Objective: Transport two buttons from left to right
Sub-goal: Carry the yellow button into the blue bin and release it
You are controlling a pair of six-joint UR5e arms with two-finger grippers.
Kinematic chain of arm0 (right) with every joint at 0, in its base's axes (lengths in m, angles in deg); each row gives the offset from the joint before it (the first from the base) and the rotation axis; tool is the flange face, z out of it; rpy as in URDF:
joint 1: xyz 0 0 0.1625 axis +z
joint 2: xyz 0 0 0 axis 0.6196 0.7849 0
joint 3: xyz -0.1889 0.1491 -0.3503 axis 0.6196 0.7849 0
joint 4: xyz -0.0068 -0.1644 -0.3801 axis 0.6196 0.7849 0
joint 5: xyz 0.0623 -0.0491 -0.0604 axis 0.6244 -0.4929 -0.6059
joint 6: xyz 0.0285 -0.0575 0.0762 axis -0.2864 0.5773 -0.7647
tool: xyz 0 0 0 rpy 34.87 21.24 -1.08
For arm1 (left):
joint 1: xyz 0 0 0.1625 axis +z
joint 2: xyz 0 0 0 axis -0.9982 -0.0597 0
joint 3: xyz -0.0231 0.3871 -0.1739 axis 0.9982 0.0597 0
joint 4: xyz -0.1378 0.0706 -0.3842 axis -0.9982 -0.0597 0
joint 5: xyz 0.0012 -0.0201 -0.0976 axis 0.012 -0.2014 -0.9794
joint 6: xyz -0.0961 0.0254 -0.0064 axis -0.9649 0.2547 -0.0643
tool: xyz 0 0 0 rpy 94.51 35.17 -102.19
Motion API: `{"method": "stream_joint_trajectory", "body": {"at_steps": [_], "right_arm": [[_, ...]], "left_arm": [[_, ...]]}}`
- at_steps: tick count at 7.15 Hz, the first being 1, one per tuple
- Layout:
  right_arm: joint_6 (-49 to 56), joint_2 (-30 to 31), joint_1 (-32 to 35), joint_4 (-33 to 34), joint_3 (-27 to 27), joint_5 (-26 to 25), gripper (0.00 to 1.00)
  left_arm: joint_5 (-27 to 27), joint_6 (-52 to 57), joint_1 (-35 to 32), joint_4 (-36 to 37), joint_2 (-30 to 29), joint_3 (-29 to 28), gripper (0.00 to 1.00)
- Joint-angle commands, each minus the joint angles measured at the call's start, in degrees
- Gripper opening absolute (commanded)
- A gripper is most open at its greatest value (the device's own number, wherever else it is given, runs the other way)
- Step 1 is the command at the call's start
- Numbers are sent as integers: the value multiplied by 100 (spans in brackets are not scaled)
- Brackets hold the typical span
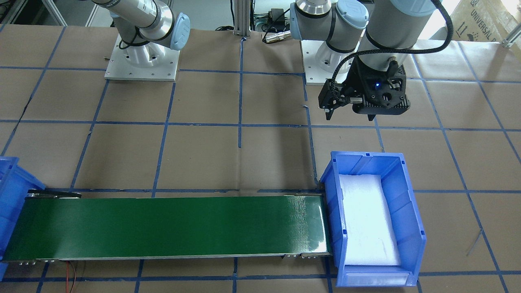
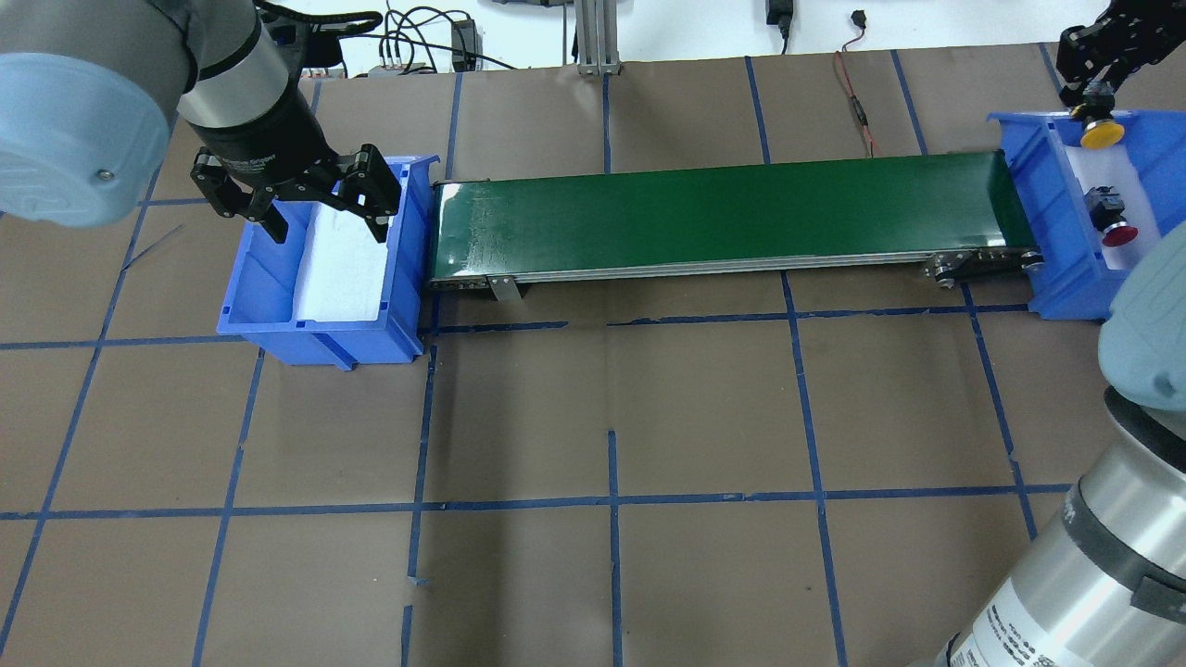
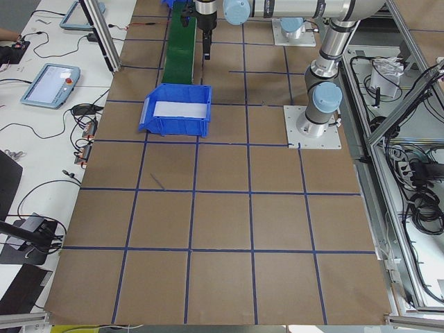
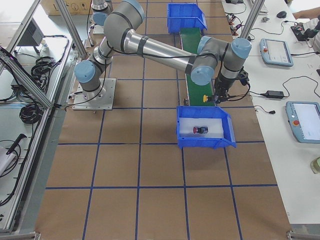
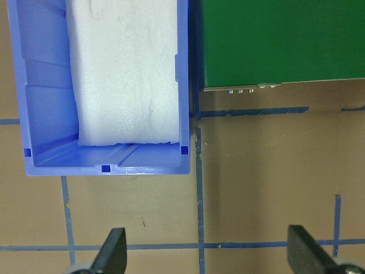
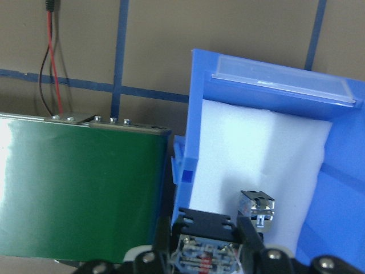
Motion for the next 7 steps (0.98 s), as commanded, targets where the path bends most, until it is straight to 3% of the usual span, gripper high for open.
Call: {"method": "stream_joint_trajectory", "body": {"at_steps": [1, 7], "right_arm": [[311, -199, -348, 35, 61, -2, 10], [392, -849, -420, 509, 96, 51, 11]], "left_arm": [[3, 44, -1, 0, 55, 45, 100], [-32, 53, 51, 0, 11, -26, 100]]}}
